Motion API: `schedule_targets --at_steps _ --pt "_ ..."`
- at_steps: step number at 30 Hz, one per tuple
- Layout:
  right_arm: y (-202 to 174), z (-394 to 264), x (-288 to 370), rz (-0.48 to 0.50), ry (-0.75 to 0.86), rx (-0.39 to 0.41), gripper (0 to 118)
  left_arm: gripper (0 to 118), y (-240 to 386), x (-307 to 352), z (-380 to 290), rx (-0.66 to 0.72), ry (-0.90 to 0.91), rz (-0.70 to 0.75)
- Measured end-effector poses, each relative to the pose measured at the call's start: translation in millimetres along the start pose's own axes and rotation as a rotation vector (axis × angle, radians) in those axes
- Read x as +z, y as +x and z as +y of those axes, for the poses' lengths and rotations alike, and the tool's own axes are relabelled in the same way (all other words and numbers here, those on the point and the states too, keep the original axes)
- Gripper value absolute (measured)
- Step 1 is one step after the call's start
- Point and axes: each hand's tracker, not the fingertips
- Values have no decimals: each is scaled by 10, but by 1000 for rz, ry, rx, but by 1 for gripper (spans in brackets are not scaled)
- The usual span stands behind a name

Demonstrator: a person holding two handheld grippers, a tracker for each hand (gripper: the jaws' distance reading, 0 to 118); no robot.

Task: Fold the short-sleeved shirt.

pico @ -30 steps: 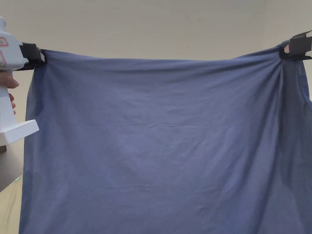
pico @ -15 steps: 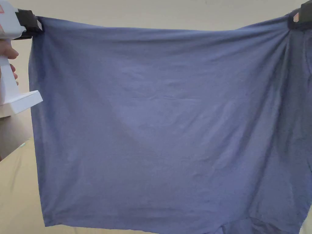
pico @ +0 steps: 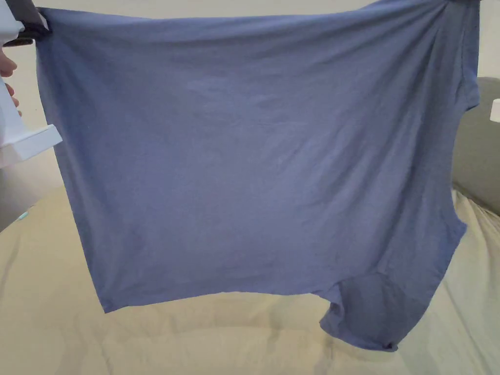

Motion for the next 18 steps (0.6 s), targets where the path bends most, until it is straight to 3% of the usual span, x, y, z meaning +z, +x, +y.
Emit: schedule_targets --at_steps 2,9,18 --pt "39 -57 -142 16 -6 -45 3 2 9 -158 -45 -1 0 9" --pt "147 -565 -565 23 -65 4 3 2 -37 -520 -525 8 -19 -21" --pt "157 -1672 -826 74 -186 -57 3 2 -245 -659 -1485 -20 -119 -30"
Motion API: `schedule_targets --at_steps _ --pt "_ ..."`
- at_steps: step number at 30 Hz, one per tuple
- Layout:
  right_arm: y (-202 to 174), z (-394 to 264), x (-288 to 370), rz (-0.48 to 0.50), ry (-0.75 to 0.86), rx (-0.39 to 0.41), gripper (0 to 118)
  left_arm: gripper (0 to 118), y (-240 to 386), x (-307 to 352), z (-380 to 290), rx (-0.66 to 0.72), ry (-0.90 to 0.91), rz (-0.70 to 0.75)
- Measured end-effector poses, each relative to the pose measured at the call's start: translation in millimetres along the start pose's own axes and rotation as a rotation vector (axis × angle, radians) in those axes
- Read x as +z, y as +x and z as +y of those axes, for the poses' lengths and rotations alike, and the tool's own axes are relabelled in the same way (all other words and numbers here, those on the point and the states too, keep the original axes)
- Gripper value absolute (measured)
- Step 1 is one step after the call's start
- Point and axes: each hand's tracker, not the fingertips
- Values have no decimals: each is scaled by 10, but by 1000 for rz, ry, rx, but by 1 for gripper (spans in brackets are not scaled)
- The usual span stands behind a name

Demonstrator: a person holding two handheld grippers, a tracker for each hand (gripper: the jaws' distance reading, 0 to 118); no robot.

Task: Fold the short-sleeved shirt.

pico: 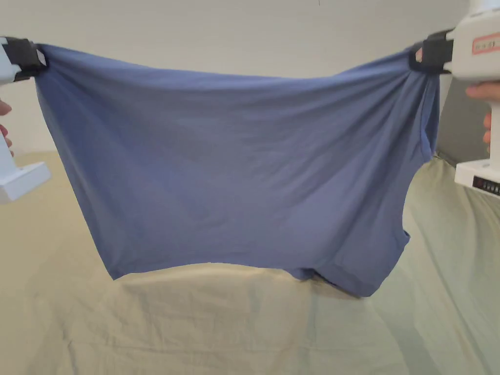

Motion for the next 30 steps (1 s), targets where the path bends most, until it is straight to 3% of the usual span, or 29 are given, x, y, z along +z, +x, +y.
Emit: schedule_targets --at_steps 4,10,21,23,28,30 --pt "-49 -587 -132 51 -63 -39 3 2 -191 12 -472 54 -82 -23" --pt "-297 -1600 -151 98 -185 -60 3 2 -252 234 -1353 -134 -188 76" --pt "-696 -3076 531 139 -320 -87 3 2 -504 1107 -2650 -14 -362 61" --pt "-693 -3303 666 137 -341 -89 3 2 -563 1304 -2827 -33 -403 137" --pt "-655 -3737 1078 130 -399 -156 3 2 -821 1790 -3240 -36 -452 156" --pt "-627 -3836 1194 112 -413 -150 3 2 -853 1919 -3316 -33 -451 186"
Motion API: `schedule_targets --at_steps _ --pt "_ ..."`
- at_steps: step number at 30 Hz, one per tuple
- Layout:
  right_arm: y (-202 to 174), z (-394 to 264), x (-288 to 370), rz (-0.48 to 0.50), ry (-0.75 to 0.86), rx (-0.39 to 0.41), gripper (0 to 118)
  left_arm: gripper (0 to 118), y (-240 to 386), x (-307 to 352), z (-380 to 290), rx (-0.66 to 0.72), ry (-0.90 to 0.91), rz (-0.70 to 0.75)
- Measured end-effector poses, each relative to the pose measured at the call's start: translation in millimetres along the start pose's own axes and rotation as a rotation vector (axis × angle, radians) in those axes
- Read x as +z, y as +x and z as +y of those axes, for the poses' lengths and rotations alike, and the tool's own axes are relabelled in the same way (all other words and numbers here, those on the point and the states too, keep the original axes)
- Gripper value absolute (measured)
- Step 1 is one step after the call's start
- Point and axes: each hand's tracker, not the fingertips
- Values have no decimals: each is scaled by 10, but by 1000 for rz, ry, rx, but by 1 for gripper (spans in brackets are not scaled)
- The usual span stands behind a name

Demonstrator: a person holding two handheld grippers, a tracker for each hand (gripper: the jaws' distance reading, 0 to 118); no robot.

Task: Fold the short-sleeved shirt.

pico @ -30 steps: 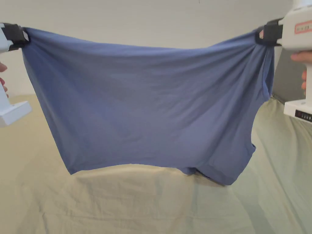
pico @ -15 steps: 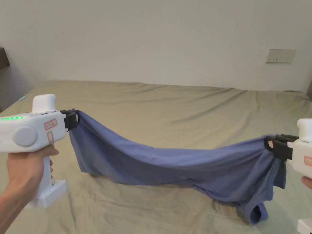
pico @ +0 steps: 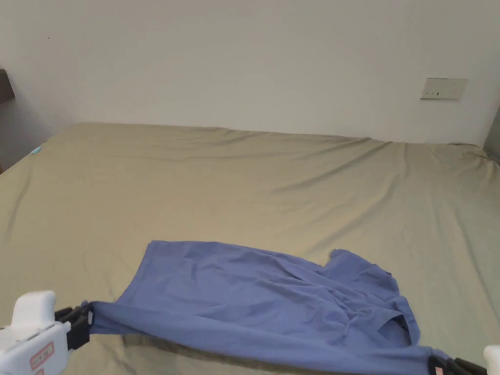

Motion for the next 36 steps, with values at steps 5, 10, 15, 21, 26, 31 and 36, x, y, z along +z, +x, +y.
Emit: schedule_targets --at_steps 5,10,15,21,26,31,36 --pt "-23 -154 318 1 4 -28 3 2 -155 205 -204 65 -17 -15" --pt "-221 -270 691 -40 13 34 3 2 -177 634 -412 99 2 -14" --pt "-325 -420 1002 -53 -3 78 3 2 -253 979 -678 82 -23 -9" --pt "-382 -812 1284 -67 -51 61 3 2 -359 1332 -999 80 -73 -28" --pt "-435 -1132 1472 -61 -130 47 3 2 -394 1545 -1275 18 -113 16" --pt "-437 -1424 1356 -84 -176 -1 3 2 -320 1587 -1551 31 -167 34" --pt "-427 -1585 1161 -76 -227 12 3 2 -377 1411 -1707 -7 -228 73"
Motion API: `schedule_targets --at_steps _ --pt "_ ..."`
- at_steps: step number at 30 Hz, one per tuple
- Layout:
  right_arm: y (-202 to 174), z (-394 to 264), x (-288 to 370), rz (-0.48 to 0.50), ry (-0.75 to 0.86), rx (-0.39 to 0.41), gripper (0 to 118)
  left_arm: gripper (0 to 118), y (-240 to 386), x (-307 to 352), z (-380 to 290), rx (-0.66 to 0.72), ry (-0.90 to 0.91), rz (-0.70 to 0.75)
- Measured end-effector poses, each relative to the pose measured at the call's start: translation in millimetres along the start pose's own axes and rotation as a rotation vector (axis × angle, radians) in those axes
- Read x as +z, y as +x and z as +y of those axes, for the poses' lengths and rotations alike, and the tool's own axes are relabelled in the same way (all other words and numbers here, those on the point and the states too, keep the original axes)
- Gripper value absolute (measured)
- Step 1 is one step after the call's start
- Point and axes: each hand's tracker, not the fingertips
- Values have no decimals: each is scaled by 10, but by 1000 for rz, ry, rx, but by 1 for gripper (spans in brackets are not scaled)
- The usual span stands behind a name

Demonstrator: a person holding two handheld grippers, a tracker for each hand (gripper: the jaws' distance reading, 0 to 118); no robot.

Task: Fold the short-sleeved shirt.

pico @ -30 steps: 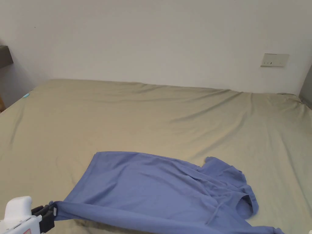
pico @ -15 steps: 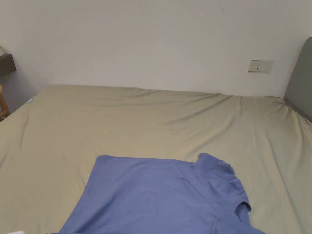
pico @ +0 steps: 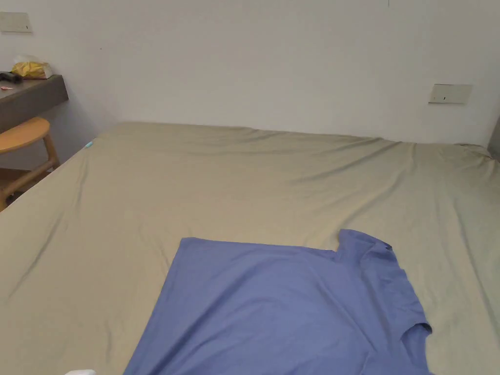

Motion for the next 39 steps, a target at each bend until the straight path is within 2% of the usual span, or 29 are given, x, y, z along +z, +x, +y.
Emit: schedule_targets --at_steps 4,6,12,17,21,22,23,24,25,26,27,28,30,34,36,37,39 --pt "45 -87 -201 -6 -48 8 3 2 69 -158 -29 -71 -39 34" --pt "67 -122 -268 8 -82 -23 3 2 106 -205 -47 -100 -55 45" --pt "94 -139 -303 15 -82 -49 3 2 -9 -276 -127 26 -76 10" --pt "62 -139 -268 7 -75 -38 4 2 89 -251 -109 -24 -71 30" --pt "-11 -175 -265 -38 -52 23 25 2 75 -217 -128 -14 -68 23" --pt "-27 -185 -261 -83 -57 39 25 2 73 -197 -127 -4 -69 22" --pt "-26 -191 -250 -125 -57 48 41 3 78 -175 -133 -1 -62 24" --pt "-18 -193 -231 -148 -55 49 66 13 93 -149 -135 -5 -51 29" --pt "18 -202 -197 -117 -53 30 77 30 108 -133 -138 -13 -50 57" --pt "54 -213 -144 -102 -44 -1 80 53 103 -127 -147 -27 -52 70" --pt "71 -226 -91 -100 -32 -18 80 90 88 -115 -159 -23 -56 67" --pt "115 -252 -40 -120 -8 -23 80 107 64 -80 -182 -19 -52 59" --pt "136 -278 123 -150 39 -28 80 110 28 45 -203 12 -13 58" --pt "113 -353 603 -102 166 -43 81 111 -71 407 -260 67 78 49" --pt "57 -421 845 -101 233 -7 88 114 -125 602 -302 91 110 39" --pt "8 -465 973 -135 258 14 91 115 -159 717 -339 99 129 36" --pt "-68 -561 1174 -156 335 49 92 117 -231 930 -392 139 169 20"
